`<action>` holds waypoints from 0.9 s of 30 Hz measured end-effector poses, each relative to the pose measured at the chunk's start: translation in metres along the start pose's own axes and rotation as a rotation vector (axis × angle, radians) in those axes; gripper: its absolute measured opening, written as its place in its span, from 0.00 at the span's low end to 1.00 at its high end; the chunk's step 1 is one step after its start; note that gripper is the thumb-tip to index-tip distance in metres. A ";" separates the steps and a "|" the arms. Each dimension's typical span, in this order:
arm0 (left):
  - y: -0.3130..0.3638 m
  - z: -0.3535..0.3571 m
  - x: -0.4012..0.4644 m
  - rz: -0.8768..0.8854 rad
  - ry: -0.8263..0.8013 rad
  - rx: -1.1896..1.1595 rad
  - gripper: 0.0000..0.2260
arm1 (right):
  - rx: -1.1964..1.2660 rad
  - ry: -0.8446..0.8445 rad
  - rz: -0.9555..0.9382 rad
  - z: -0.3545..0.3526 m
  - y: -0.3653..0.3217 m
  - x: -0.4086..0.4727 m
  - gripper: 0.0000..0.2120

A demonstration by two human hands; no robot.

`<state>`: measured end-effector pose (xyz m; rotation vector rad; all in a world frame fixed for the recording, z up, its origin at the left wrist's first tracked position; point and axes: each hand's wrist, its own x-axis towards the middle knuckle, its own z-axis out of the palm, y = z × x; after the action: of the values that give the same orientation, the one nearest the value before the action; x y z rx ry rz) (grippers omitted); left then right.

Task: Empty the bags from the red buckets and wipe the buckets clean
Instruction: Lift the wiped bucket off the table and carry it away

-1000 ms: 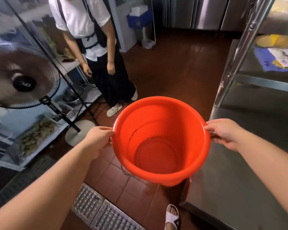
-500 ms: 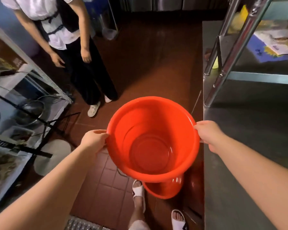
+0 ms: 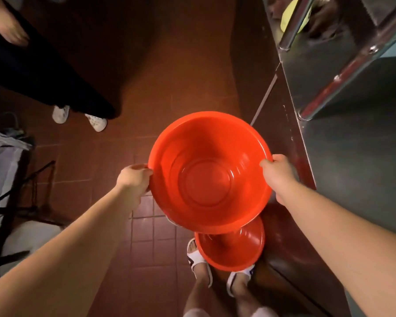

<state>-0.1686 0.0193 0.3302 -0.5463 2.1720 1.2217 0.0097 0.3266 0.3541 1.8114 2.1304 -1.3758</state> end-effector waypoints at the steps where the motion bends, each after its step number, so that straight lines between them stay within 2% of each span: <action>1: 0.000 0.008 0.016 -0.008 -0.011 0.009 0.09 | 0.003 0.011 0.006 0.012 0.002 0.015 0.10; 3: -0.004 0.028 0.045 -0.020 -0.015 0.011 0.09 | 0.005 0.041 0.017 0.036 0.010 0.046 0.15; 5: -0.011 0.052 0.075 -0.035 -0.001 -0.028 0.07 | 0.016 0.065 0.021 0.062 0.021 0.080 0.15; 7: -0.020 0.076 0.103 -0.063 0.002 -0.073 0.03 | 0.011 0.082 0.032 0.087 0.034 0.111 0.19; 11: -0.039 0.123 0.155 -0.081 -0.028 -0.128 0.06 | 0.021 0.106 0.070 0.132 0.064 0.169 0.27; 16: -0.070 0.174 0.213 -0.091 -0.057 -0.137 0.07 | 0.070 0.097 0.124 0.178 0.105 0.226 0.31; 21: -0.098 0.218 0.261 -0.107 -0.085 -0.136 0.05 | 0.137 0.100 0.141 0.212 0.140 0.270 0.32; 27: -0.118 0.256 0.304 -0.113 -0.088 -0.127 0.08 | 0.188 0.105 0.149 0.244 0.168 0.306 0.26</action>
<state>-0.2511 0.1619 -0.0504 -0.6465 1.9731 1.3029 -0.0749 0.4045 -0.0562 2.1071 1.9207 -1.5216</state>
